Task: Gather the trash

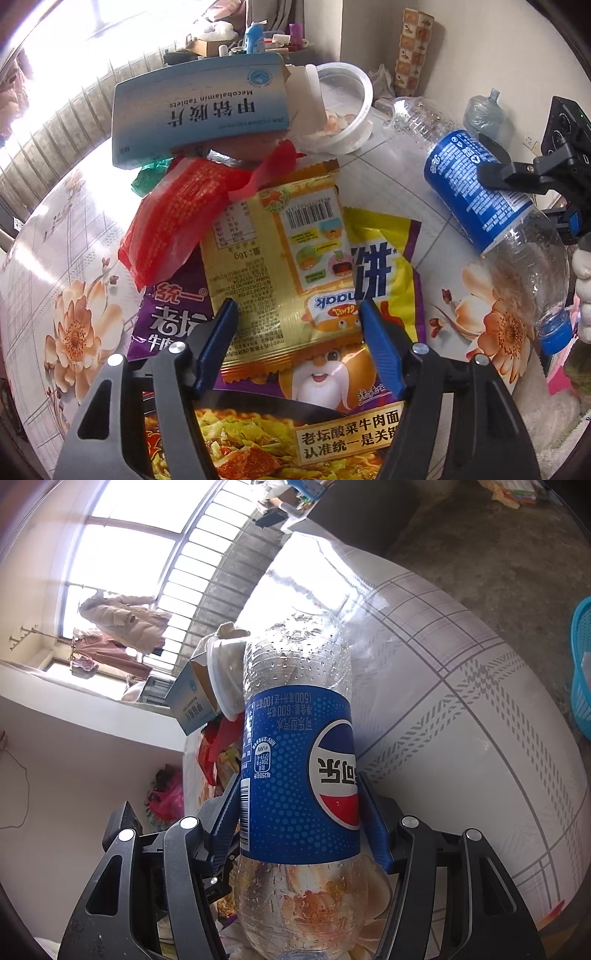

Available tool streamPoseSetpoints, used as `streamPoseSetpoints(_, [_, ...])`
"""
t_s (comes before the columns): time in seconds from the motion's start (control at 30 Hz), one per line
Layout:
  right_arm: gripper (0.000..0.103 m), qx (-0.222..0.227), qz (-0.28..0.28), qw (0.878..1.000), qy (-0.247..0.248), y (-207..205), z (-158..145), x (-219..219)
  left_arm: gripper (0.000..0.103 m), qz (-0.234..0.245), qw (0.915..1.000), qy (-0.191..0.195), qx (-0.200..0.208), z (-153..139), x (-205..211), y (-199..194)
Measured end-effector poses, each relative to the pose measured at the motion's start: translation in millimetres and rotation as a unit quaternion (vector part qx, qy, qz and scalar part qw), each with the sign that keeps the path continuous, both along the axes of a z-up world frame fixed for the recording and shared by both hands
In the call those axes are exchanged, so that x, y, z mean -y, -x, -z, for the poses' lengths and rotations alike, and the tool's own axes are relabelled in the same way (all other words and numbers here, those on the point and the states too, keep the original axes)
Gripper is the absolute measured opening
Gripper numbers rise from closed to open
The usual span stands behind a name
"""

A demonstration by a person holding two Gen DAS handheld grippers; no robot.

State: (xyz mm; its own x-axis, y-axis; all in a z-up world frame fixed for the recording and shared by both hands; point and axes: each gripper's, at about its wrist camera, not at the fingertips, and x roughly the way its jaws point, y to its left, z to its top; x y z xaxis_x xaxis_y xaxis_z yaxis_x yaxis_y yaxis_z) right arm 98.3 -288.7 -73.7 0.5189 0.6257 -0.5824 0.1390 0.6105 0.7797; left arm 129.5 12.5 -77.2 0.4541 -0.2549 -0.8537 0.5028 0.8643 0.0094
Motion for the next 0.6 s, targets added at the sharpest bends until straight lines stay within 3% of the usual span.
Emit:
streamPoseSetpoints(0.1, [0.056,0.001,-0.002,1.0,-0.002,0,1,0,0.052,0.003,0.9998,0.017,-0.006,-2,-5,-7])
streamPoseSetpoints(0.17, [0.056,0.001,-0.001,1.0,-0.003,0,0,1,0.037,0.008,0.9997,0.023,-0.009,-3,-5,-7])
streamPoseSetpoints(0.23, [0.056,0.0,0.001,1.0,-0.006,1,0,2,0.033,0.011,0.9997,0.021,-0.008,-7,-3,-4])
streamPoseSetpoints(0.3, [0.056,0.001,0.004,1.0,-0.008,2,0,4,0.011,0.015,0.9996,0.024,-0.009,-10,-2,-2])
streamPoseSetpoints(0.6, [0.056,0.01,0.011,0.999,-0.044,18,-2,11,0.002,0.021,0.9992,0.025,0.023,-40,3,23])
